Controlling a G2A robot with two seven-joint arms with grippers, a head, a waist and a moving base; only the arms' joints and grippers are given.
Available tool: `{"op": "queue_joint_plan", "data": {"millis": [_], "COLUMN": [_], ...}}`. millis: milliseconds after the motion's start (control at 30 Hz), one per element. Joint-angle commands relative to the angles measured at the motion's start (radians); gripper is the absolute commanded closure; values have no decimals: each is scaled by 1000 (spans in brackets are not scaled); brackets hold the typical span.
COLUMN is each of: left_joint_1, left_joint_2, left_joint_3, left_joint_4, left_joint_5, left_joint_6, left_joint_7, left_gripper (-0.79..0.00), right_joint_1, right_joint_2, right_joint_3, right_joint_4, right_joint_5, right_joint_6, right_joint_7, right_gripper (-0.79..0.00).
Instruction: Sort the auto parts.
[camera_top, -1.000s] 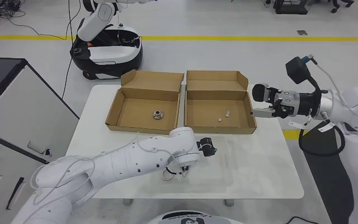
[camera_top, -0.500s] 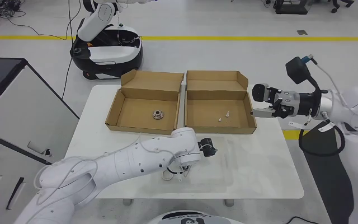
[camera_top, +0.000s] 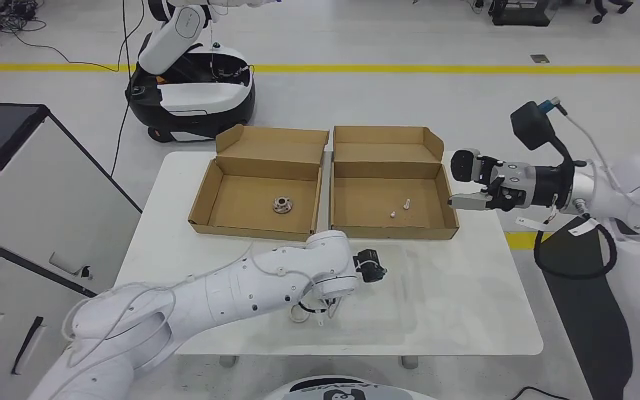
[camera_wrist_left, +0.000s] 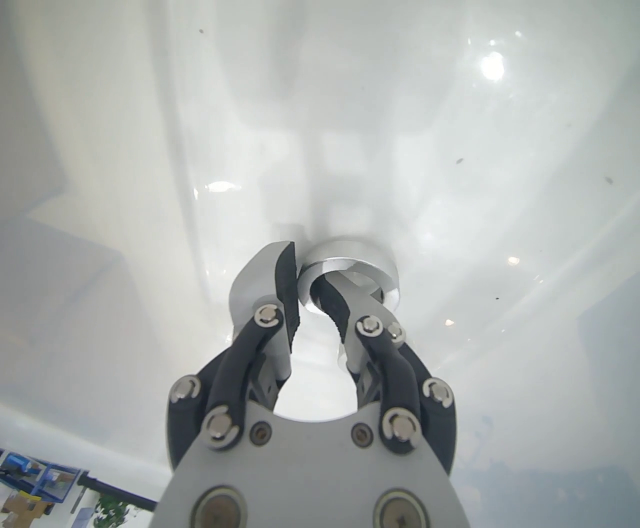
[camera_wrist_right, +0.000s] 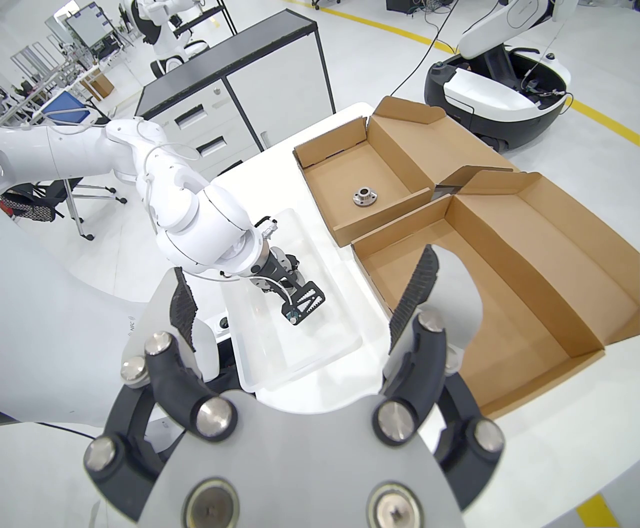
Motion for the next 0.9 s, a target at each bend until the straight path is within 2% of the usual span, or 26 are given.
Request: {"op": "queue_joint_plan", "data": {"millis": [0,200,433,600,867], "left_joint_1": [-1,-36,-105,-192,-362], "left_joint_2": [3,29,94,163,300], "left_joint_3": [0,0,0,0,-7], "left_joint_4": [-7,-62,-202,-335,-540], "left_joint_5": [1,-35,-89,-144,-220], "left_joint_6": [10,85,176,265,358], "left_joint_7": [0,0,0,0,0], "left_gripper": [0,0,0,0,0], "right_joint_1": [0,0,0,0,0], "right_joint_2": [0,0,0,0,0], "right_joint_3": [0,0,0,0,0], "right_joint_4": [0,0,0,0,0], "right_joint_5": [0,0,0,0,0], "right_joint_6": [0,0,0,0,0], "right_joint_7": [0,0,0,0,0], "right_gripper": [-785,-785,-785,-785,-785]}}
